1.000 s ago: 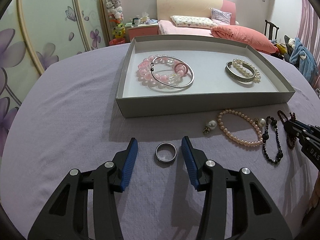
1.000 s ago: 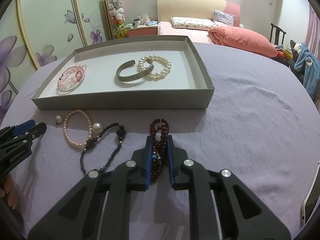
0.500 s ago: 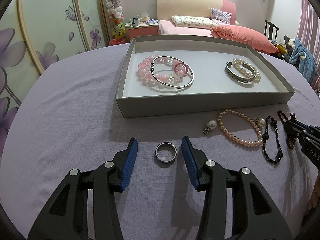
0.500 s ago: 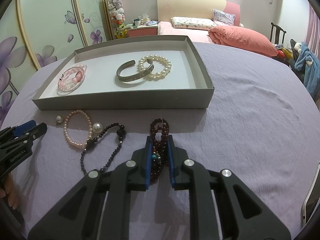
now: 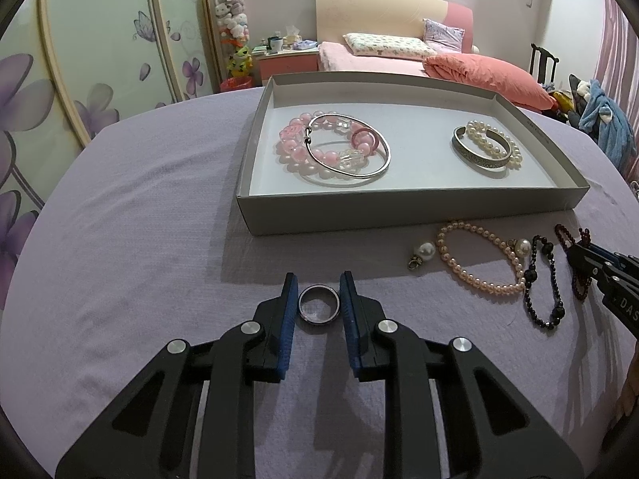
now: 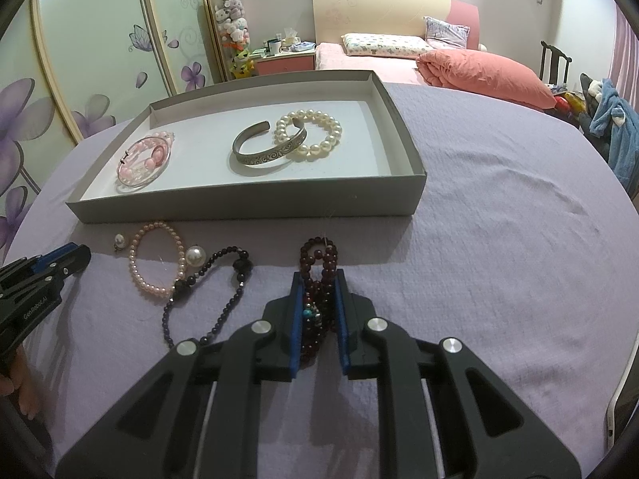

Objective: Organize jewelry
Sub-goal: 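Lift the dark red strand with the right tool while the left tool closes on the silver ring, then carry the red strand and silver ring over the white tray with both tools, then open the left tool to drop the ring while the right tool releases the strand onto the cuff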

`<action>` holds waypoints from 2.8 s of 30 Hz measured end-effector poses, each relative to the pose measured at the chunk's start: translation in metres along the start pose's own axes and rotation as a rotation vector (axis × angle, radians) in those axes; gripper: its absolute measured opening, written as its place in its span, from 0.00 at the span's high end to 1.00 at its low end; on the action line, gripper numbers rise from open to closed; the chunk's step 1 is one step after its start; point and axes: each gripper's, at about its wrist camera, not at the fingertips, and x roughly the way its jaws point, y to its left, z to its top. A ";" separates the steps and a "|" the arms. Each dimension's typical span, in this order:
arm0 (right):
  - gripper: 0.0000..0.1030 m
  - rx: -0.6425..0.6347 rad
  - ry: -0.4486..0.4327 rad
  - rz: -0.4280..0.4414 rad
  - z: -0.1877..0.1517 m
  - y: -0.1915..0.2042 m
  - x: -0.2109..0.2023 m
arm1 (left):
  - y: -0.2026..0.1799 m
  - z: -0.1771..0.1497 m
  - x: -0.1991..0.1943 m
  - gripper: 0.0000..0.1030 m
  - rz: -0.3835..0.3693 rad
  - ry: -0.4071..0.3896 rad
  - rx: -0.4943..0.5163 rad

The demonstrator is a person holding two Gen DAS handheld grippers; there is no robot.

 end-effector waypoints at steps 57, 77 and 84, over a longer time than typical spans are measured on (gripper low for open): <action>0.89 -0.043 -0.621 0.057 0.058 0.044 -0.105 | -0.012 0.041 -0.078 0.78 0.009 -0.525 -0.030; 0.89 0.070 -0.415 0.145 0.122 0.017 -0.001 | -0.022 0.084 -0.005 0.78 -0.073 -0.404 -0.020; 0.61 0.114 -0.358 0.144 0.122 0.007 0.018 | -0.011 0.092 0.009 0.62 -0.120 -0.350 -0.068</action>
